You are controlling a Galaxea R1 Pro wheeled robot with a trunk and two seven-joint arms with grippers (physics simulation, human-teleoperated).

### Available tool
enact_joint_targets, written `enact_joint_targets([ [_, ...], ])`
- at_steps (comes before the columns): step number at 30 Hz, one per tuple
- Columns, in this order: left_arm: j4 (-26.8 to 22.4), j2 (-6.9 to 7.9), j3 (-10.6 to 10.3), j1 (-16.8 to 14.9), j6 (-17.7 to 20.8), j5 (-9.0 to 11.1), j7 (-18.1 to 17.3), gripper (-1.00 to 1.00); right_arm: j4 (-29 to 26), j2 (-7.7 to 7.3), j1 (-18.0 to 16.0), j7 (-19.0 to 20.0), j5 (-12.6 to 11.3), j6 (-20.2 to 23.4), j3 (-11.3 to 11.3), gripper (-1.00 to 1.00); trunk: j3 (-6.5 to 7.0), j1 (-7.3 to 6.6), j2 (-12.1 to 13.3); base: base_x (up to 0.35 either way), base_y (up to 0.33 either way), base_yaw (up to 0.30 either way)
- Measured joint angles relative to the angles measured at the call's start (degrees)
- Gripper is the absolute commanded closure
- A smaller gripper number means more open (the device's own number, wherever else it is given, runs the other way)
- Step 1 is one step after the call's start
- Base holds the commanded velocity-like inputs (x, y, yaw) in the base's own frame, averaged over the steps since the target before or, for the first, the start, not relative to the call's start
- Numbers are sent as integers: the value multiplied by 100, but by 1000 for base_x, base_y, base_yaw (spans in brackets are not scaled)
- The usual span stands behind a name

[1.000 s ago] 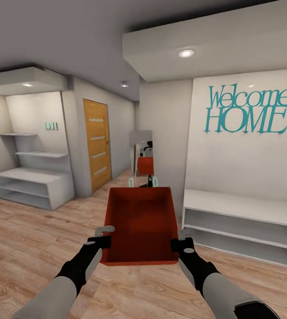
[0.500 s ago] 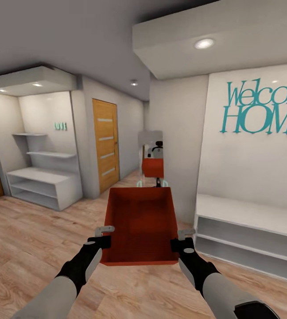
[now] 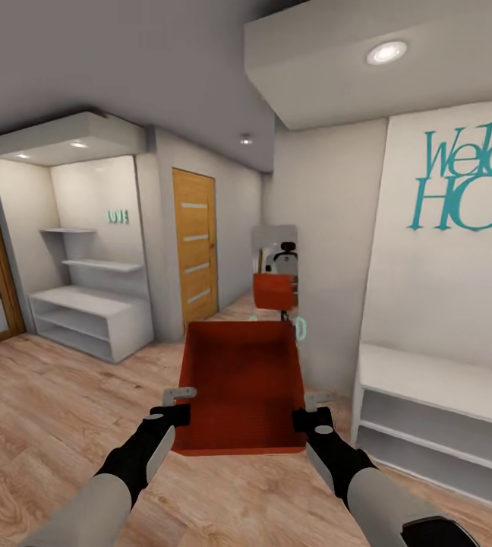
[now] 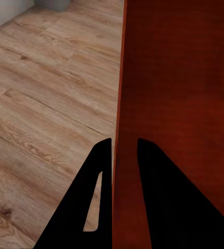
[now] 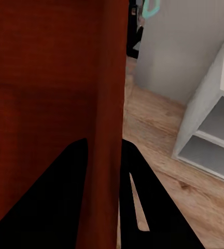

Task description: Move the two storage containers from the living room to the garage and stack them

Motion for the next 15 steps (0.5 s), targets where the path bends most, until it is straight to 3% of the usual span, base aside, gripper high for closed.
enact_joint_targets([
  [7, 0, 0, -1, 0, 1, 0, 0, 100, 1, 0, 0, 0, 0, 0, 0, 100, 0, 0, 0, 323, 0, 256],
  [15, -8, 0, 4, 0, 12, -7, 1, 100, 2, 2, 0, 1, -1, 0, -4, 100, 0, 0, 0, 323, 0, 86],
])
